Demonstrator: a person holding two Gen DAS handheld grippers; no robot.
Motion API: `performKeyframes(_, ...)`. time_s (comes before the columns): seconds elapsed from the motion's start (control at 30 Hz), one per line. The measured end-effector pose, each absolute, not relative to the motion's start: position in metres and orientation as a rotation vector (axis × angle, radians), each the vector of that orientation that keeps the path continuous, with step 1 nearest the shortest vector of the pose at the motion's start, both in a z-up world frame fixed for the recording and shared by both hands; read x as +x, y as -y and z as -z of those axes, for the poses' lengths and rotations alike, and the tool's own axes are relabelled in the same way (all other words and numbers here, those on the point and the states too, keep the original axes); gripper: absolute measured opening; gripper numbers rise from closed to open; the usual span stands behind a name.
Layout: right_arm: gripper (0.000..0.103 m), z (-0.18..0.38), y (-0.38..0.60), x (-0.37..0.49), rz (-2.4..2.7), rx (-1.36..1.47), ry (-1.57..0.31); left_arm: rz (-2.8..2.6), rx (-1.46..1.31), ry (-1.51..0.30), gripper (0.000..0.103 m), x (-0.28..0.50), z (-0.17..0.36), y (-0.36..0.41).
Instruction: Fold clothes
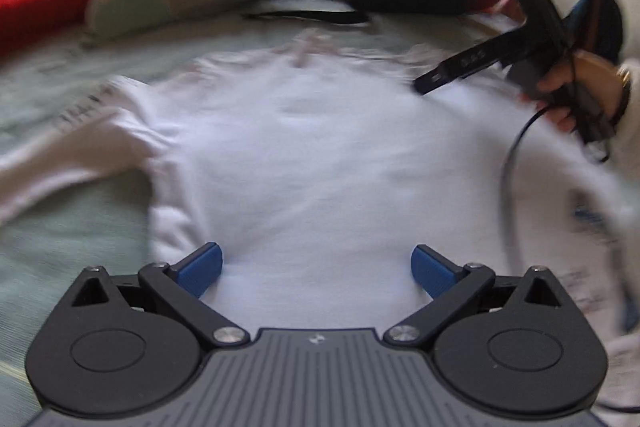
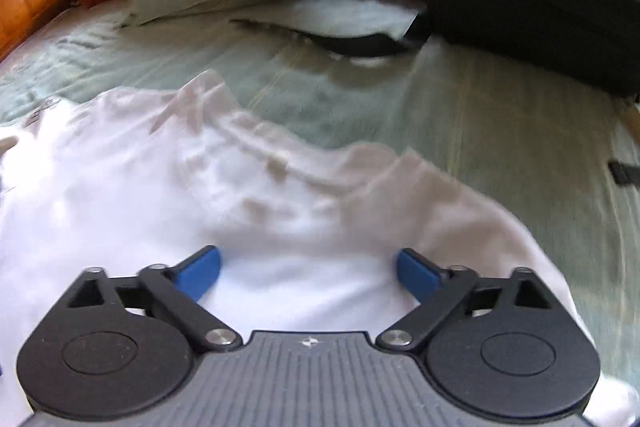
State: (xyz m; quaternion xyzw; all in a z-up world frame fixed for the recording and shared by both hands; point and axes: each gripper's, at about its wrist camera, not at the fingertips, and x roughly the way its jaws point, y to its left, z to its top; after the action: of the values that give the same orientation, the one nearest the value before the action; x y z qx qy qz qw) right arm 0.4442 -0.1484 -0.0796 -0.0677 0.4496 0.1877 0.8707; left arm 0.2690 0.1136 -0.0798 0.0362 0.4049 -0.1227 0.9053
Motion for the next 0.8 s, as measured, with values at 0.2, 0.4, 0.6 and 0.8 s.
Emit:
performKeyframes(0.2,0.103,0.074,0.142,0.460,-0.383,-0.111,-0.924,0.135,0.071,-0.818,0.101,0.255,0.057,-0.128)
performKeyframes(0.4,0.103,0.041,0.152,0.388,-0.508,-0.170,-0.885,0.268,0.174,-0.793,0.101,0.224,0.045,-0.106)
performKeyframes(0.6,0.103,0.041,0.163,0.304,-0.596,-0.224,-0.877,0.279,0.188,-0.862,0.102,0.210,0.068,-0.087)
performKeyframes(0.8,0.103,0.078,0.179,0.231,-0.496,-0.267,-0.847,0.220,0.083,-0.883,0.102,0.177,0.073,-0.106)
